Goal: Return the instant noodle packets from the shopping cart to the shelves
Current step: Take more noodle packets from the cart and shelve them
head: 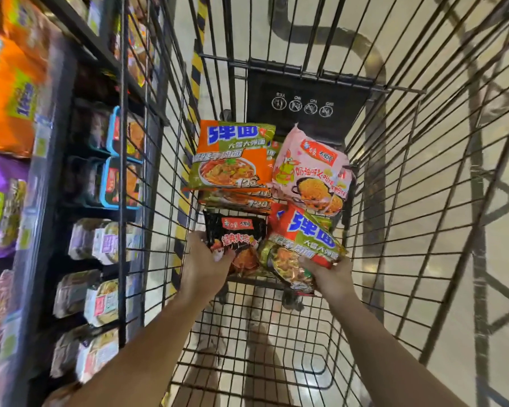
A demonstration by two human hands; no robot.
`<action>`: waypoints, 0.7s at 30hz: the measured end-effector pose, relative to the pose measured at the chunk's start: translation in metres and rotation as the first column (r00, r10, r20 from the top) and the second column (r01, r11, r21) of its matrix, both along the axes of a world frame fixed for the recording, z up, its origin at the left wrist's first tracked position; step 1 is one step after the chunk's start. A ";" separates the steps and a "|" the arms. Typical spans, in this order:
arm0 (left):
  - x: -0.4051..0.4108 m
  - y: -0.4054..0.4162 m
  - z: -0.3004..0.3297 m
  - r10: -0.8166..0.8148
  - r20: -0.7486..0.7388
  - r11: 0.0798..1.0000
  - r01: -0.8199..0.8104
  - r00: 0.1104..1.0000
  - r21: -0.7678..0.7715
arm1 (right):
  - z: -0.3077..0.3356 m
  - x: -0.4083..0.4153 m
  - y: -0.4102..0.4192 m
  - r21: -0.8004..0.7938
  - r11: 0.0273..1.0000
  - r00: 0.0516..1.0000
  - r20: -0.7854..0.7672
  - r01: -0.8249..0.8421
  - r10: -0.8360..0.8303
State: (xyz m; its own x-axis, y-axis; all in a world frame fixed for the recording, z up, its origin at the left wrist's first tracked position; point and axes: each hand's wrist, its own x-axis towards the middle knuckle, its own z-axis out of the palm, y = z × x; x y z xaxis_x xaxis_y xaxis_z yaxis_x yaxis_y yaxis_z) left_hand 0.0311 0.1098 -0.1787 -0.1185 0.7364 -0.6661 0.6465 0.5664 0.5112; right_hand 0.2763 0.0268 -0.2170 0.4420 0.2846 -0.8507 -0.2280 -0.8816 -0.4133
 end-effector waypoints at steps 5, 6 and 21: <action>0.007 -0.010 0.024 -0.081 0.094 0.996 0.078 0.992 0.033 | 0.025 -0.001 0.009 0.087 0.995 0.994 0.102 -0.054 0.045; 0.009 -0.012 0.030 -0.082 0.094 0.996 0.079 0.992 0.037 | 0.029 -0.001 0.010 0.089 0.993 0.991 0.112 -0.079 0.069; -0.035 -0.055 0.159 -0.012 0.264 0.950 -0.071 0.965 0.304 | 0.205 -0.009 0.002 0.534 0.800 0.958 0.226 -0.273 0.176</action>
State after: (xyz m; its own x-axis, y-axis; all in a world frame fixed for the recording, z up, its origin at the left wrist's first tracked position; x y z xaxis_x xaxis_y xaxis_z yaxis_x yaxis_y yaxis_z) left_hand -0.0043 0.0551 -0.0192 0.0025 0.9088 -0.4172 0.4534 0.3709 0.8105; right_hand 0.2673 0.0288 -0.0117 0.4196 0.7931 -0.4416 0.0582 -0.5090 -0.8588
